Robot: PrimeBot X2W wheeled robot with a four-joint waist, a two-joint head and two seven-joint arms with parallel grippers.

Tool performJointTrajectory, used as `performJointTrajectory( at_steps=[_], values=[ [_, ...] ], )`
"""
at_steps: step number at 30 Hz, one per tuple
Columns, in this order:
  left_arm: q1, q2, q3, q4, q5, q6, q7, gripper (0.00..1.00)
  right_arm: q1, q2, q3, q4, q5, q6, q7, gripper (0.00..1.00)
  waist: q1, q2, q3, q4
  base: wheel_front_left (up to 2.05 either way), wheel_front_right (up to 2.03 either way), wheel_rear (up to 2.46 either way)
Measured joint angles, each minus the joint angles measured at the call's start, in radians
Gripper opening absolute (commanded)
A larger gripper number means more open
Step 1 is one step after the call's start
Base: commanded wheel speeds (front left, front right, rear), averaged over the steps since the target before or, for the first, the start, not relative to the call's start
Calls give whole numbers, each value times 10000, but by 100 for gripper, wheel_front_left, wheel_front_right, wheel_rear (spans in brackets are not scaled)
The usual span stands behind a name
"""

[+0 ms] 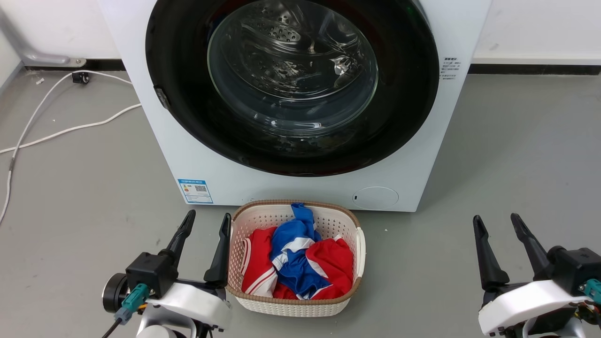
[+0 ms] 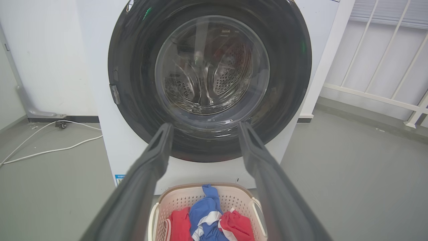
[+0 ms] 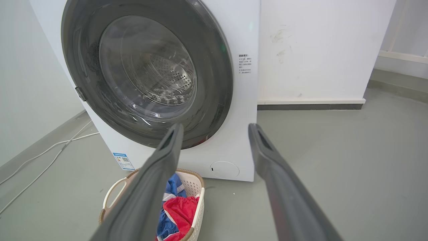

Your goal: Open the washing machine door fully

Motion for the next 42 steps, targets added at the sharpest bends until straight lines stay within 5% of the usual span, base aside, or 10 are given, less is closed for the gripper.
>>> performJointTrajectory(
  at_steps=[24,25,26,34,42],
  values=[
    [-13,-165,186,295,499,-65,-221,100,-13,4,6,284,-665,13,-267,100,0,0,-28,102,0,0,0],
    [-13,-173,198,303,500,-65,-221,100,-13,4,6,305,-594,13,-255,40,0,0,-28,102,0,0,0],
    [-13,-180,203,307,500,-65,-221,100,-15,4,8,320,-506,13,-255,0,0,0,-28,102,0,0,0],
    [-21,-236,364,270,510,-65,-222,100,-137,10,-272,462,518,13,-163,0,0,0,58,51,0,0,0],
    [-151,-322,514,270,493,-65,-222,100,-353,15,-573,1045,4334,13,-541,0,0,0,278,-20,0,0,0]
  ],
)
